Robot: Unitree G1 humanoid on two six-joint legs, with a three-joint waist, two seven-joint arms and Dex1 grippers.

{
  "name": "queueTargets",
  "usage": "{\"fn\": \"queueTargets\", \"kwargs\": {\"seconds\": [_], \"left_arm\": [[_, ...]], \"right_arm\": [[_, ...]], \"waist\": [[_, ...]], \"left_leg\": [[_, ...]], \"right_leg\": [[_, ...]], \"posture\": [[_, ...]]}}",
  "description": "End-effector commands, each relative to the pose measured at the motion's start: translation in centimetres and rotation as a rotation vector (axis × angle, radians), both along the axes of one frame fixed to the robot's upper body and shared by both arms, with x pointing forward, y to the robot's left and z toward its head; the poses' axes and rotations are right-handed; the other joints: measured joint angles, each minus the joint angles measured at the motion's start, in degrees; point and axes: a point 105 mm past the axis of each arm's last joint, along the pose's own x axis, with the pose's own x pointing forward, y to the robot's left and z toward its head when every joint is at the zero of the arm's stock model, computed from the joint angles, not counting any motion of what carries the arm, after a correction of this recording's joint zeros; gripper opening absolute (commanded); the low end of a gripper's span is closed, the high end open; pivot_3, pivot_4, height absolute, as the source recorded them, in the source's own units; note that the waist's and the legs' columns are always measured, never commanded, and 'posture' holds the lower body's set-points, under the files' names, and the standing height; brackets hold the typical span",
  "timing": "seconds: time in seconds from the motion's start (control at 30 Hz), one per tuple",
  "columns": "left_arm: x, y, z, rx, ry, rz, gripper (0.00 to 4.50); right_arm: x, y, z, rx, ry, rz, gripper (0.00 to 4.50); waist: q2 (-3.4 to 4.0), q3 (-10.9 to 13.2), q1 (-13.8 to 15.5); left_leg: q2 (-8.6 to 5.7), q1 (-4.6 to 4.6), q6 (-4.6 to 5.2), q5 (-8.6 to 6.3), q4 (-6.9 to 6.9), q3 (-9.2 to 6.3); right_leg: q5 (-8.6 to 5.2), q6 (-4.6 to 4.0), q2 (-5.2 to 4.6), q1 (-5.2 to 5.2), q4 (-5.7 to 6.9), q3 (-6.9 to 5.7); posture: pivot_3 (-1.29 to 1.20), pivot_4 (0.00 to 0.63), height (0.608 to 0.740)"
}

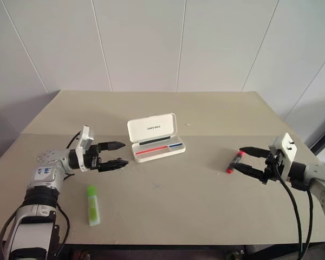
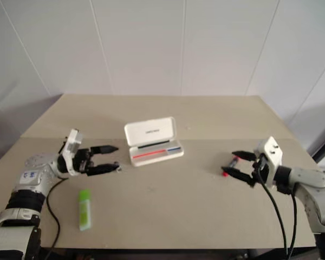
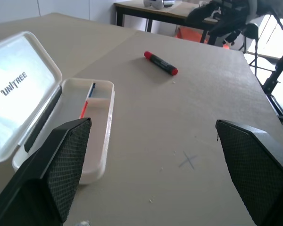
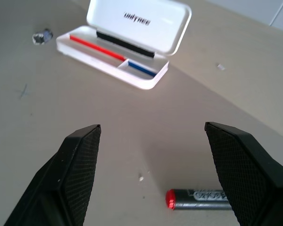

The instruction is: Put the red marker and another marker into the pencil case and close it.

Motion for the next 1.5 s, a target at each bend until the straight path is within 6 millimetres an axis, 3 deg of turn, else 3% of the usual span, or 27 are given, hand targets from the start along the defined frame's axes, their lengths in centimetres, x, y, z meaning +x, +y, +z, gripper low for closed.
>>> {"fn": "queueTargets", "kwargs": {"seconds": [0.03,0.27,0.4,0.63,0.9,1.3,1.4,1.5], "left_arm": [[0.5,-0.4,1.0,0.010,-0.026,-0.017,4.49],[1.6,-3.3,-0.2,0.000,0.069,-0.065,4.49],[2.6,-4.4,-1.8,0.107,0.062,-0.023,4.49],[4.4,-6.7,-2.7,0.178,0.073,0.027,4.49],[6.0,-7.7,-4.2,0.335,0.104,0.120,4.49],[6.3,-8.7,-6.1,0.463,0.070,0.129,4.49],[6.7,-8.6,-6.2,0.480,0.053,0.177,3.92],[6.9,-8.5,-6.2,0.491,0.045,0.190,2.93]], "right_arm": [[-0.5,0.1,1.7,0.023,-0.082,-0.008,4.50],[-1.5,0.5,1.6,0.049,-0.084,-0.031,4.50],[-1.7,1.2,1.0,0.061,-0.079,-0.035,4.50],[-1.5,2.3,-0.1,0.107,-0.096,-0.053,4.50],[-2.5,2.6,-1.2,0.156,-0.105,-0.108,4.50],[-3.9,2.0,-1.2,0.159,-0.118,-0.161,4.50],[-4.2,2.3,-1.0,0.170,-0.112,-0.137,4.50],[-4.6,2.8,-0.8,0.181,-0.099,-0.101,4.50]], "waist": [[0.00,0.00,0.02],[-0.01,0.01,0.19],[-0.02,0.01,0.15],[-0.03,0.01,0.14],[-0.04,0.02,0.19],[-0.05,0.03,0.16],[-0.05,0.03,0.19],[-0.05,0.03,0.17]], "left_leg": [[-0.01,0.00,0.00,0.00,0.00,0.01],[-0.02,-0.05,0.02,-0.01,-0.04,0.00],[-0.03,-0.06,0.03,-0.01,0.03,-0.02],[-0.04,-0.05,0.02,-0.01,0.03,-0.02],[-0.08,-0.09,0.05,-0.03,0.01,-0.03],[-0.08,-0.03,0.07,-0.02,0.05,-0.04],[-0.08,-0.03,0.07,-0.02,0.04,-0.05],[-0.08,-0.04,0.07,-0.02,0.05,-0.05]], "right_leg": [[0.00,0.00,-0.01,0.00,0.00,0.00],[-0.02,0.03,-0.01,-0.02,-0.02,0.00],[0.00,0.06,0.00,0.00,-0.02,0.00],[0.01,0.08,0.00,0.00,-0.01,0.01],[-0.01,0.13,-0.01,0.00,-0.04,0.02],[0.00,0.15,0.01,0.06,-0.01,0.03],[0.00,0.15,0.01,0.06,-0.01,0.03],[0.01,0.16,0.01,0.06,-0.01,0.03]], "posture": [[0.00,0.150,0.740],[0.00,0.150,0.740],[0.00,0.150,0.740],[0.00,0.150,0.740],[0.00,0.150,0.740],[0.00,0.150,0.740],[0.00,0.150,0.740],[0.00,0.150,0.740]]}}
